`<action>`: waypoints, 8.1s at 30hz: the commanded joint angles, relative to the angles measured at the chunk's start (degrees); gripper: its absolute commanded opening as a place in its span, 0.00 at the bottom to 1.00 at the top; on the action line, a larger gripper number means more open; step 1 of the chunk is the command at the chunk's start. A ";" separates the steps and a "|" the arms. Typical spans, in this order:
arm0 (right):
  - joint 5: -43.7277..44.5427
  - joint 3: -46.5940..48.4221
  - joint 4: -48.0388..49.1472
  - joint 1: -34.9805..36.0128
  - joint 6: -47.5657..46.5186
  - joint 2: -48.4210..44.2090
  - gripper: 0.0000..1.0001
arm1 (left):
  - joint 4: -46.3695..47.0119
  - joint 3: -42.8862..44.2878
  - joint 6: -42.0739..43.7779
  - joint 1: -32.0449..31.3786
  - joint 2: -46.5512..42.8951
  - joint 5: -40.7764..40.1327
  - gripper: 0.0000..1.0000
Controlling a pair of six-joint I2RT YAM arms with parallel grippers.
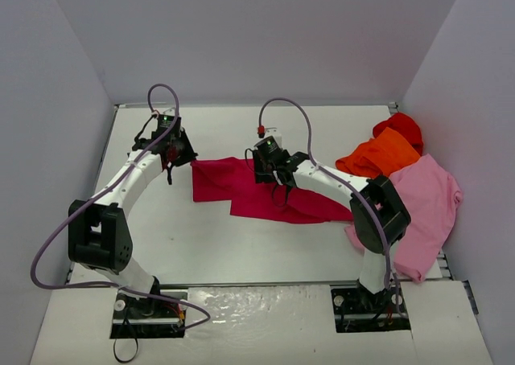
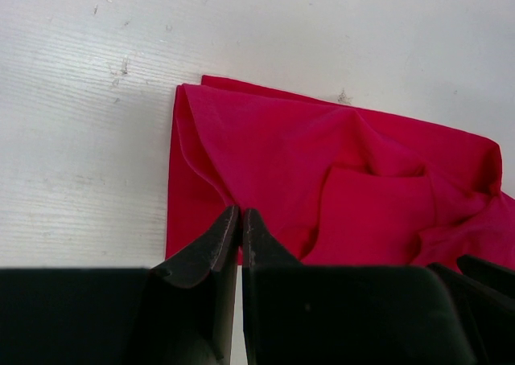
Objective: Fold and stack the t-shirts
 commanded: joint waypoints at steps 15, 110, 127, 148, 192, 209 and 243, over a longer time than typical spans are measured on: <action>-1.72 -3.62 1.95 -2.89 0.09 2.08 0.40 | 1.66 0.97 0.74 0.45 -4.39 1.27 0.00; 13.27 26.27 -2.55 -39.90 -6.28 -43.43 0.00 | -25.63 45.83 15.29 24.62 -18.91 -2.92 0.00; 5.93 31.53 -6.24 -39.77 -7.98 -51.29 0.00 | -26.24 50.79 13.82 22.33 -31.21 -1.08 0.00; 3.00 31.31 -16.43 -39.46 -6.63 -55.60 0.00 | -33.43 48.79 12.92 21.78 -32.92 5.41 0.00; -6.31 15.74 14.15 -36.61 -4.29 -18.23 0.00 | -10.96 19.83 10.67 18.16 -17.89 0.05 0.00; -7.40 4.05 12.68 -21.97 -0.70 -23.63 0.60 | -6.03 12.83 10.05 18.30 -19.88 -2.67 0.97; -7.37 -13.93 10.96 6.04 9.96 -2.87 0.00 | -1.97 -0.74 -2.68 18.12 -16.72 24.90 0.92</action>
